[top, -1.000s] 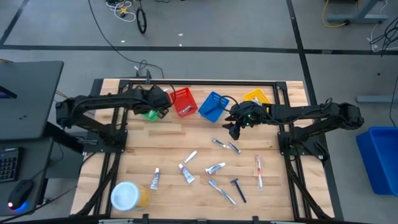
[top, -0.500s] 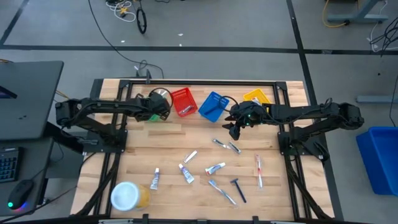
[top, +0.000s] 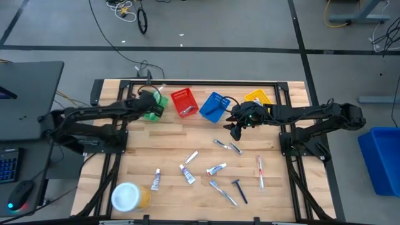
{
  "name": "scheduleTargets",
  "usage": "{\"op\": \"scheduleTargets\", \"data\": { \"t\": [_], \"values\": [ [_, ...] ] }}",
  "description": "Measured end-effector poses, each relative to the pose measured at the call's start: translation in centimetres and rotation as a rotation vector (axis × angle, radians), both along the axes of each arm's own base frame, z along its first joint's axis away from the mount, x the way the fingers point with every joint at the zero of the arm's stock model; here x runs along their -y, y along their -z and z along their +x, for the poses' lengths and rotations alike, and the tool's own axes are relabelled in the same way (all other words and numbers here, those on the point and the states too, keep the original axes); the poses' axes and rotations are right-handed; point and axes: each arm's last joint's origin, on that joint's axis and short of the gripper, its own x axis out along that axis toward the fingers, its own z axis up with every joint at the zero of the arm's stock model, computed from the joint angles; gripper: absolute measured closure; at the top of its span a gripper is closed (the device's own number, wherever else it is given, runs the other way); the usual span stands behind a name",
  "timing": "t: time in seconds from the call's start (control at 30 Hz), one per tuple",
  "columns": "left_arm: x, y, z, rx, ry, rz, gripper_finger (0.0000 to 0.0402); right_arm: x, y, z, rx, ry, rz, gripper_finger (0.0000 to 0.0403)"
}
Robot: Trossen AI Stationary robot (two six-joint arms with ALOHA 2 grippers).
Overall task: Pick & Place Travel size toiletries
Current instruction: Put the green toothbrush into the green basket, then put the left nail cutter into the red basket
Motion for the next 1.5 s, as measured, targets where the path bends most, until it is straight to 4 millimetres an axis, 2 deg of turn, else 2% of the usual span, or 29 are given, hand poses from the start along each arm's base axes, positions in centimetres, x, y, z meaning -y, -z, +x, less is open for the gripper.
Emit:
{"op": "scheduleTargets", "data": {
  "t": [0.17,0.43,0.63,1.27,1.5],
  "values": [
    [0.2,1.7,-1.2,0.131,0.09,0.038,0.0377,0.1,0.0,0.0,-0.002,0.021,-0.018,0.0195],
    [0.0,3.1,-2.3,0.064,0.072,0.046,0.0369,0.2,0.0,0.0,-0.004,0.04,-0.034,0.0202],
    [0.1,3.1,-2.3,0.071,0.069,0.039,0.0361,0.2,0.0,0.0,-0.004,0.04,-0.034,0.0207],
    [0.0,3.0,-2.2,0.073,0.077,0.051,0.0265,0.2,0.0,0.0,-0.003,0.04,-0.034,0.0183],
    [0.0,1.9,-1.1,0.212,0.165,0.097,0.0259,0.1,0.0,0.0,0.001,0.034,0.006,0.0193]
  ]
}}
